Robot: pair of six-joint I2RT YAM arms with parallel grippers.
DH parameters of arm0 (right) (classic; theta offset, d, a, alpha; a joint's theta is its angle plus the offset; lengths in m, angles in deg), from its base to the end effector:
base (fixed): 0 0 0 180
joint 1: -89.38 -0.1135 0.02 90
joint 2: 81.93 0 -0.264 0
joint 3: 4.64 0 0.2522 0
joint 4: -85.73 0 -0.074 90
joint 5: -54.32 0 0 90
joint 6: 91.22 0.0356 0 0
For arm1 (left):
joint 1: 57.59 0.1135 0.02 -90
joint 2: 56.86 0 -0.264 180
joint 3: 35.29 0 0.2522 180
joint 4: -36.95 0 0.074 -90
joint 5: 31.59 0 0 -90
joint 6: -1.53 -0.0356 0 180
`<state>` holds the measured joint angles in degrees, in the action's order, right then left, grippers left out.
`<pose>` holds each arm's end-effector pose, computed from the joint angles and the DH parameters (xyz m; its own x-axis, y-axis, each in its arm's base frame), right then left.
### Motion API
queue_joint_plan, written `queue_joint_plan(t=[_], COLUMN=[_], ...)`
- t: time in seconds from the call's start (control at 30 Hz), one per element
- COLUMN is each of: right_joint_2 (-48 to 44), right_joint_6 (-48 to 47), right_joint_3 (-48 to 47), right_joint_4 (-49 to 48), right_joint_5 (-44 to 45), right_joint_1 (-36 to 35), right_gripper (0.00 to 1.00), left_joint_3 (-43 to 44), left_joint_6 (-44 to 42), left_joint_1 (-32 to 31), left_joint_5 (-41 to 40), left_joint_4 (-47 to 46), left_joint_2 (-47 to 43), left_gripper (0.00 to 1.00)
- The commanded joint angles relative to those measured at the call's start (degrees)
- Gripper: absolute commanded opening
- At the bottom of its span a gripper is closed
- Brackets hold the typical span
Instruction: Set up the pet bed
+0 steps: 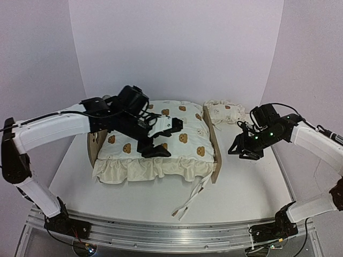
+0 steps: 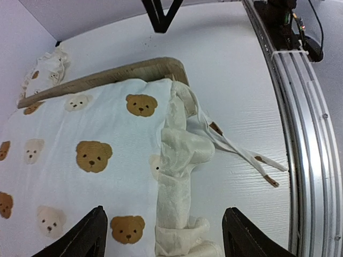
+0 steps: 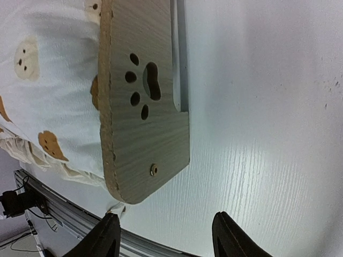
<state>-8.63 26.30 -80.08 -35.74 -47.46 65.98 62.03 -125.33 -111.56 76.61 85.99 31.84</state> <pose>0.2324 0.1085 0.2851 -0.9054 0.1011 -0.4123 -0.0836 0.9098 0.4066 0.1942 -0.2859 0.3453 0.2396 0.6394 -0.7306 0.9554 -0.0213 0.2947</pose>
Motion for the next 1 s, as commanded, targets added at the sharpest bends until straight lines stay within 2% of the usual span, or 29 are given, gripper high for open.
queue_joint_plan(t=[0.0, 0.2, 0.33, 0.47, 0.57, 0.7, 0.77, 0.9, 0.97], right_joint_2=[-3.5, -6.9, -11.1, -16.4, -17.7, -15.5, -13.4, -10.8, -10.0], right_joint_6=[1.9, 1.2, 3.2, 7.4, 9.8, 12.5, 14.7, 15.1, 16.4], right_joint_3=[2.9, 7.9, 13.1, 19.1, 21.6, 23.1, 24.1, 23.8, 24.5], right_joint_4=[-1.5, -1.7, -2.6, -9.8, -14.9, -18.6, -22.4, -24.9, -27.0], right_joint_5=[-5.2, -9.3, -9.9, -8.8, -6.7, -1.2, 2.0, 12.0, 16.7], right_joint_1=[-0.3, -1.0, -2.8, -6.0, -9.1, -14.1, -16.9, -24.2, -26.6], right_gripper=[0.58, 0.51, 0.47, 0.40, 0.38, 0.31, 0.28, 0.27, 0.27], left_joint_3=[7.4, 15.0, 12.8, 10.1, 9.6, 8.9, 8.0, 7.6, 8.2], left_joint_6=[-0.5, -2.9, -6.4, -9.5, -10.6, -11.3, -11.3, -10.5, -10.1], left_joint_1=[0.6, 0.0, -0.1, -0.1, 0.0, 0.2, 0.7, 2.6, 3.7], left_joint_5=[-1.9, -2.7, -7.2, -10.2, -11.0, -11.3, -11.4, -11.7, -11.6], left_joint_4=[-6.5, -7.2, -8.9, -10.9, -11.5, -11.3, -11.7, -12.9, -13.2], left_joint_2=[8.4, 19.7, 21.9, 22.4, 22.9, 23.0, 22.5, 21.6, 21.1], left_gripper=[0.75, 0.74, 0.74, 0.73, 0.64, 0.45, 0.31, 0.01, 0.00])
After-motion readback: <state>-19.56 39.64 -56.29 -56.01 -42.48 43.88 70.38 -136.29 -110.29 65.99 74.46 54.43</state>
